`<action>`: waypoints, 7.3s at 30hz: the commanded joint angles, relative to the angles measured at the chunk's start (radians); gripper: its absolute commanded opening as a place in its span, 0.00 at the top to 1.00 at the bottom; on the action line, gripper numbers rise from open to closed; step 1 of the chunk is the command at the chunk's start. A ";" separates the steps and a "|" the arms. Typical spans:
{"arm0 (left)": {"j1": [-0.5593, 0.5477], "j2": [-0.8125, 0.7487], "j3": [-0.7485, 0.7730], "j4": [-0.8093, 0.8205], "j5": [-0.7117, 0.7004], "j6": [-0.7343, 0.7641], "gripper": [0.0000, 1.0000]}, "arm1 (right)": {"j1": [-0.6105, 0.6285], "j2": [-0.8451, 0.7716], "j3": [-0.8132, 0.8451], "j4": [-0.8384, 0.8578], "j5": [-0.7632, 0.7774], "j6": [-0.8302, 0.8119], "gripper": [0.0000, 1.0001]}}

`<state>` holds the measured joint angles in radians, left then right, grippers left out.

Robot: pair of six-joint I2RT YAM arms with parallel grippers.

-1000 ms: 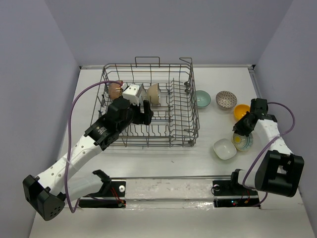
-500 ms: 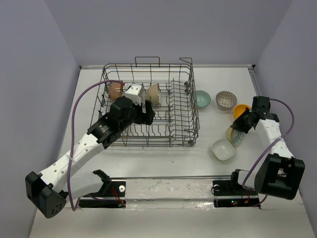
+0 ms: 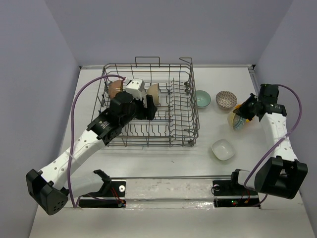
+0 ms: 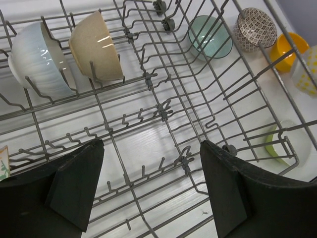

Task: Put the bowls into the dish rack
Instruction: Pick up the bowl from the corner of the board, then pass from the right arm to the left, then pass from the left arm to the right

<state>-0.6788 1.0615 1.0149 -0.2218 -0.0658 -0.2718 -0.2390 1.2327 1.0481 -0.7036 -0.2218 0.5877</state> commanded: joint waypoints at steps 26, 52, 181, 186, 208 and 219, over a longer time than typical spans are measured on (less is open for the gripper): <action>-0.097 0.069 0.364 -0.109 -0.238 -0.036 0.12 | 0.389 0.369 1.104 -0.215 0.062 0.127 0.99; -0.329 0.190 0.358 0.009 -0.741 -0.199 0.11 | 0.819 0.653 1.359 -0.165 0.174 0.262 0.99; -0.396 0.661 0.904 -0.906 -1.379 -0.702 1.00 | 0.819 0.346 0.900 -0.045 0.076 0.187 0.67; -0.398 0.634 0.880 -0.906 -1.358 -0.713 1.00 | 0.819 0.347 0.899 -0.042 0.081 0.172 0.60; -0.324 0.471 0.634 -0.906 -1.191 -0.661 1.00 | 0.819 0.119 0.722 -0.043 0.306 0.087 0.45; -0.220 0.454 0.461 -0.907 -1.138 -0.624 1.00 | 0.819 -0.001 0.507 -0.043 0.320 0.043 0.45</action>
<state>-0.9173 1.5490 1.5101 -1.1316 -1.1648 -0.8879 0.5819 1.2709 1.5883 -0.7761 0.0826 0.6598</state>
